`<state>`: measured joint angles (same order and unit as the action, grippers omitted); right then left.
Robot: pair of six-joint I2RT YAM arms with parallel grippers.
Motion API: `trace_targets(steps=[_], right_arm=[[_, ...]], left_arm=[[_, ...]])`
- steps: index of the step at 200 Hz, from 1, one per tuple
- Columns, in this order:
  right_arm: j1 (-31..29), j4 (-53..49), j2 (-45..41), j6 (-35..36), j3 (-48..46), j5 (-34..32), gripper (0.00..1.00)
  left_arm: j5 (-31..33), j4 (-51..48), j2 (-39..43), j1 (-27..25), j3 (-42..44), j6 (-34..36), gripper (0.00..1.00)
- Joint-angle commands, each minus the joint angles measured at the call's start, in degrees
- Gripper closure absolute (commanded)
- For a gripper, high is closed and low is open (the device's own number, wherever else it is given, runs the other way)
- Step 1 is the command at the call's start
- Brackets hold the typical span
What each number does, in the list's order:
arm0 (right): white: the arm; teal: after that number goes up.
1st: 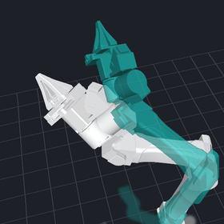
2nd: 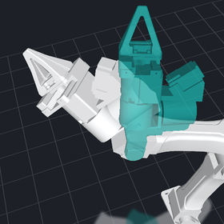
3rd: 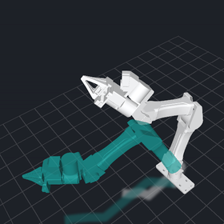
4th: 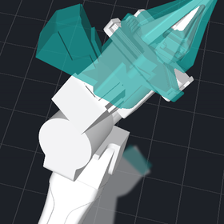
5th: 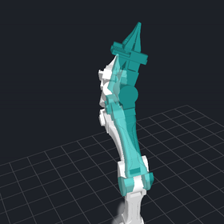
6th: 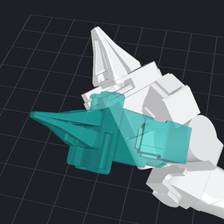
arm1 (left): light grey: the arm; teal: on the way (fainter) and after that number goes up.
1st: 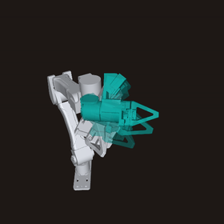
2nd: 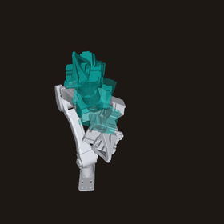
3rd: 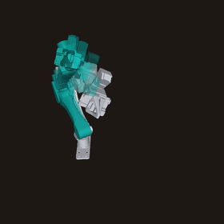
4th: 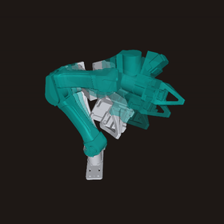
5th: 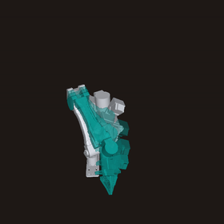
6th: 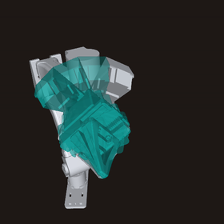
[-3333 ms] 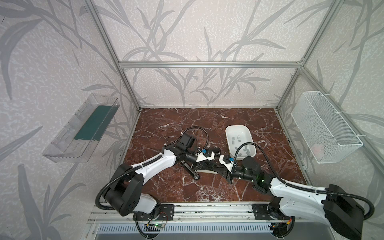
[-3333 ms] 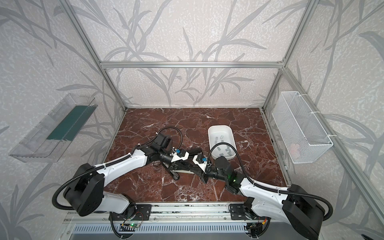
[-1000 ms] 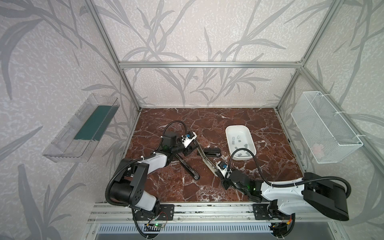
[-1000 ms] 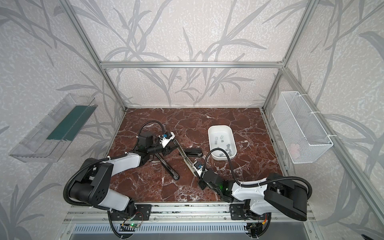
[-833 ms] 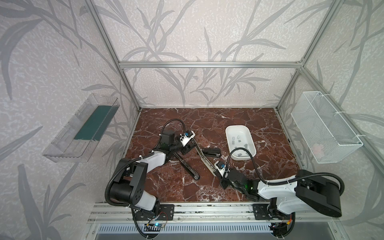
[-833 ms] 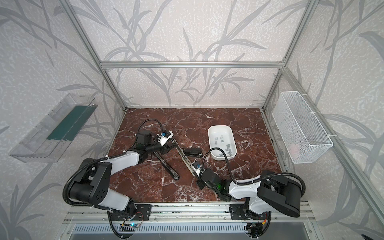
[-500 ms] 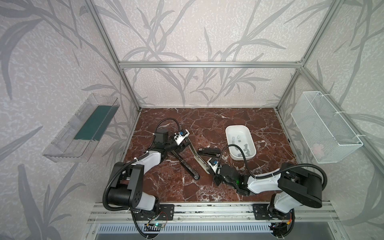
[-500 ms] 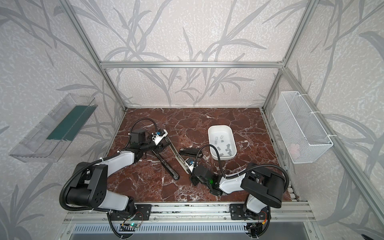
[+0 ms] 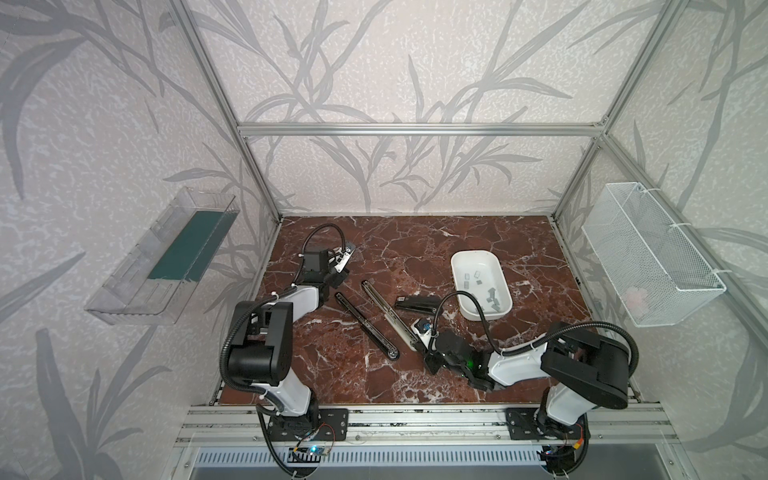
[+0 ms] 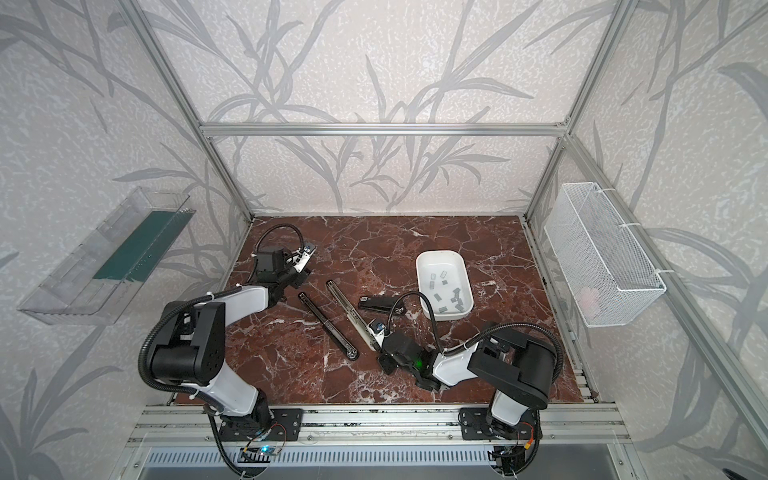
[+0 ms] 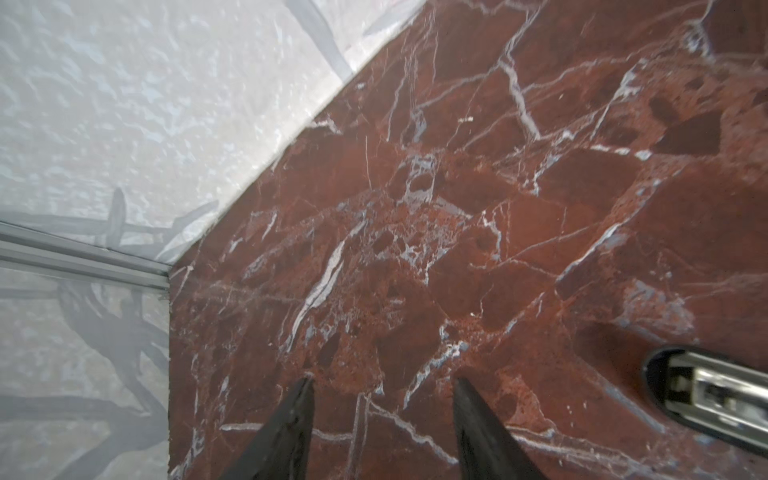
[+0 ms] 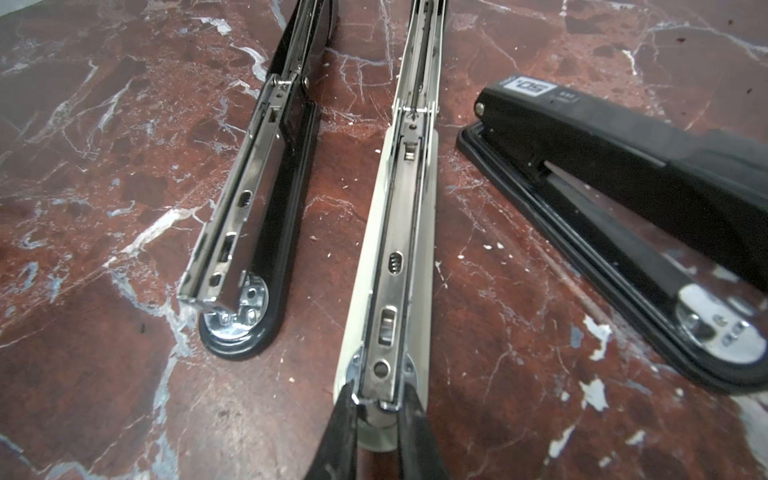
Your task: Load the staples into the stapler
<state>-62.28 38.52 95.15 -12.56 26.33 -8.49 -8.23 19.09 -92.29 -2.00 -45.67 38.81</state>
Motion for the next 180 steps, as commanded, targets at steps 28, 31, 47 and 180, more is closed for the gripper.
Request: trace_targets(steps=[28, 31, 47, 180], right_arm=[[0.72, -7.59, 5.75, -2.59, 6.19, 1.33, 0.90], [0.78, -7.50, 5.59, -2.56, 6.29, 1.74, 0.88], [0.76, -6.74, 3.79, -2.86, 5.79, 3.67, 0.72], [10.98, -19.08, -24.27, -8.01, -11.17, -3.90, 0.46]], left_arm=[[-10.05, -1.58, 11.30, -6.40, -0.17, 2.69, 0.43], [-10.10, -2.47, 11.68, -7.22, -0.35, 3.44, 0.43], [-12.84, -7.42, 12.86, -11.54, -1.28, 8.47, 0.43], [-36.12, -26.11, -4.69, -25.25, -16.98, 9.66, 0.46]])
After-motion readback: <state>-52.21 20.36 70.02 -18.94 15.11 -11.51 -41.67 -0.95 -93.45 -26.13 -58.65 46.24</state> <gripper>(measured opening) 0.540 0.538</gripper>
